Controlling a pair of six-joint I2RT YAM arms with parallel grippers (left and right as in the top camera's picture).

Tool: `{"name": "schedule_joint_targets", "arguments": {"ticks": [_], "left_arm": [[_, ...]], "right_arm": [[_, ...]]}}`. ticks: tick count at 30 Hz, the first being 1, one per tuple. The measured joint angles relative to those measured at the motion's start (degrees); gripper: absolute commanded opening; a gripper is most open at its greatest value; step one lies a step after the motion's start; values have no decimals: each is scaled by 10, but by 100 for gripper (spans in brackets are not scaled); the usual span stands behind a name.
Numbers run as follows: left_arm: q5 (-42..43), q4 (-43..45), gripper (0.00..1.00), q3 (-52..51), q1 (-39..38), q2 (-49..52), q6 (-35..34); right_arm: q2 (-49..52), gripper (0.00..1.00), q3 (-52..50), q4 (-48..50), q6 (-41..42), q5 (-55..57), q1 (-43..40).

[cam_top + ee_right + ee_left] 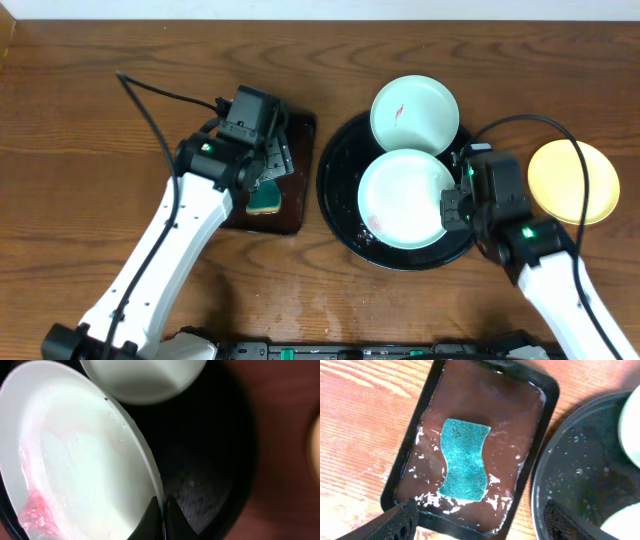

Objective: Clean dirty plates on tray and stack at the side
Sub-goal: 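Tilt the front pale green plate up by its rim with the right gripper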

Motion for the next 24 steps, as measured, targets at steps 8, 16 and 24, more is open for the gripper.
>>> {"name": "schedule_joint_targets", "arguments": {"ticks": [8,16,24], "left_arm": [[2,0,82,0,0,-4,0],[5,0,82,0,0,-4,0],[6,0,82,0,0,-4,0]], "right_arm": [[-67,1,0,54,-49,183,111],[-59,1,0,94,-167,350,229],[-56,1,0,99,-251,478,345]]}}
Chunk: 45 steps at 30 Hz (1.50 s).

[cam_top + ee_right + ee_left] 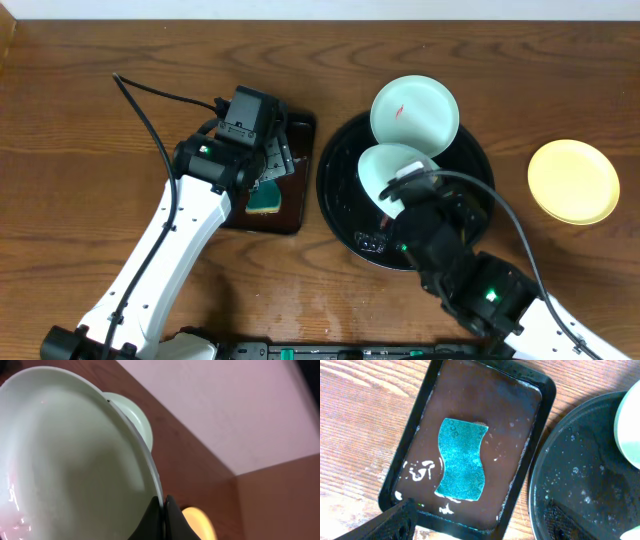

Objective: Clean dirty plates on tray and stack at the side
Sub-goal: 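Tilt the front pale green plate up by its rim with the right gripper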

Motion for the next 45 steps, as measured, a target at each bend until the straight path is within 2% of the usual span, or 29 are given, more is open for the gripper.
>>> {"name": "schedule_joint_targets", "arguments": {"ticks": [8,15,45], "left_arm": [[1,0,82,0,0,0,0],[2,0,82,0,0,0,0],[2,0,82,0,0,0,0]], "right_arm": [[5,1,0,42,-72,90,73],[5,1,0,103,-110,161,93],[5,1,0,105,-132,188,93]]}}
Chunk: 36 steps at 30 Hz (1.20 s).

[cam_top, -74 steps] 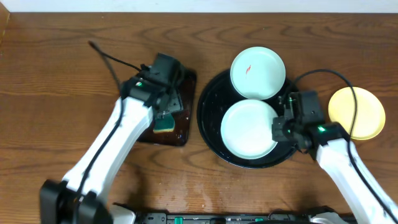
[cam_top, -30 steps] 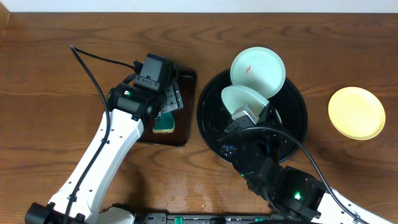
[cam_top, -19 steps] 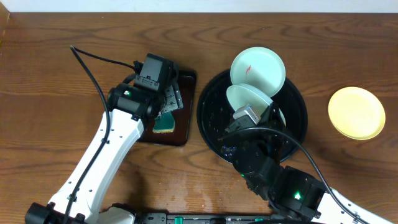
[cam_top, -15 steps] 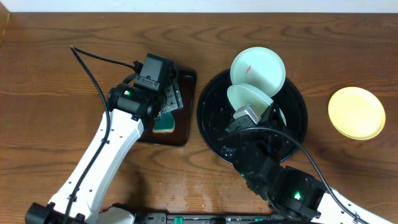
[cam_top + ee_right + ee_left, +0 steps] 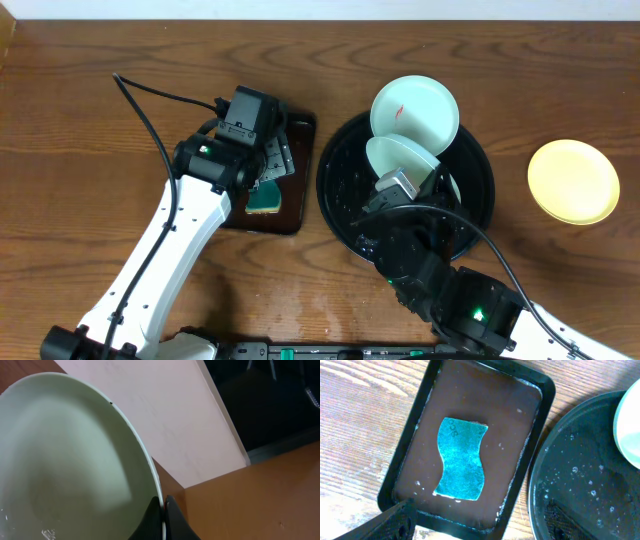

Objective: Clean dirty plates on tray and stack at the side
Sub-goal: 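Tilt the front pale green plate up by its rim with the right gripper, then carry the plate right and stack it on the yellow plate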

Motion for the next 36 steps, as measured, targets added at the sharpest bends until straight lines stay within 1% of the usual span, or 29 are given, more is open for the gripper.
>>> {"name": "schedule_joint_targets", "arguments": {"ticks": [21,25,27,29,32,36], "left_arm": [[0,0,82,0,0,0,0],[0,0,82,0,0,0,0],[0,0,82,0,0,0,0],[0,0,82,0,0,0,0],[0,0,82,0,0,0,0],[0,0,82,0,0,0,0]], "right_arm": [[0,1,0,0,3,0,0],[7,1,1,-21,45,-16,0],[32,1,1,-34,55,-12,-4],[45,1,1,-34,81,-6,-12],[50,1,1,-61,108,-53,-23],[52,1,1,-64,156,-45,-37]]}}
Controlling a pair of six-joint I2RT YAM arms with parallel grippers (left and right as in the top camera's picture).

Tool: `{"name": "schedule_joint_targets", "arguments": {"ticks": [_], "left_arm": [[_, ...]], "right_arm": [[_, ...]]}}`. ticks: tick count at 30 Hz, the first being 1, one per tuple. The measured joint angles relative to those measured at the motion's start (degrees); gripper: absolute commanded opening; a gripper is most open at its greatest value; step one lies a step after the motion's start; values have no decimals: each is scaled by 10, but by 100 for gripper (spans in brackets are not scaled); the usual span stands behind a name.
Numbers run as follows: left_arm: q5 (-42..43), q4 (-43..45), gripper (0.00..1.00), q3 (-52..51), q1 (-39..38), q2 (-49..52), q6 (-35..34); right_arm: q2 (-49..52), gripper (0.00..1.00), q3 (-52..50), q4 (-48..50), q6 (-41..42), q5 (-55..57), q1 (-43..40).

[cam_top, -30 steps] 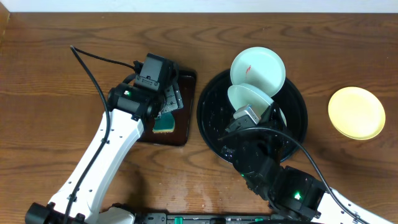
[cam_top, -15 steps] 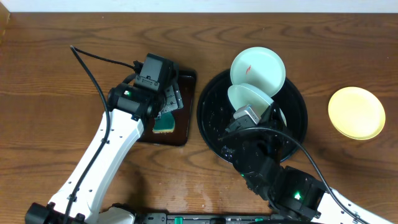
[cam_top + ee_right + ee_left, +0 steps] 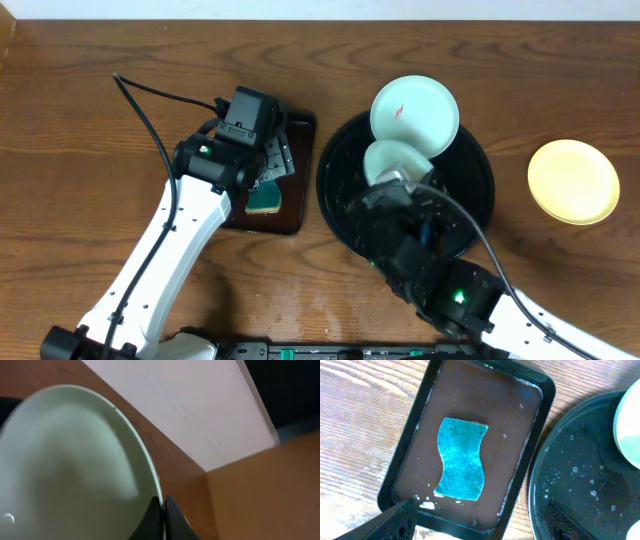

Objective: Clean dirty plates on tray and stack at the side
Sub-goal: 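Carry the plate right and stack it on the yellow plate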

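My right gripper (image 3: 163,507) is shut on the rim of a pale green plate (image 3: 70,470), held tilted up on edge above the round black tray (image 3: 340,190); from overhead that plate (image 3: 395,160) shows small behind my right arm. A second pale green plate (image 3: 415,112) with a red smear lies at the tray's far edge. My left gripper (image 3: 477,520) stands open above the small black rectangular tray (image 3: 540,405) of brown water, where a teal sponge (image 3: 461,457) lies flat.
A yellow plate (image 3: 573,180) sits on the wooden table at the right, beside the round tray. The round tray's wet rim (image 3: 540,485) lies close to the right of the sponge tray. A black cable (image 3: 160,95) trails across the table's left.
The plate in my right gripper has tilted further and moved a little to the left over the round tray. My left gripper still hangs open over the sponge.
My right gripper was shut on the rim of the pale green plate lying flat in the round tray, red smear showing. Then the plate was lifted and tipped up, then steeper, and now stands nearly on edge. My left gripper stayed open above the sponge tray throughout.
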Motion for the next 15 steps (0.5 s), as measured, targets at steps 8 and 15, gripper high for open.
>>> {"name": "schedule_joint_targets", "arguments": {"ticks": [8,15], "left_arm": [[0,0,82,0,0,0,0],[0,0,82,0,0,0,0]], "right_arm": [[0,1,0,-40,97,-60,-45],[-1,1,0,-46,291,-291,-256]]}}
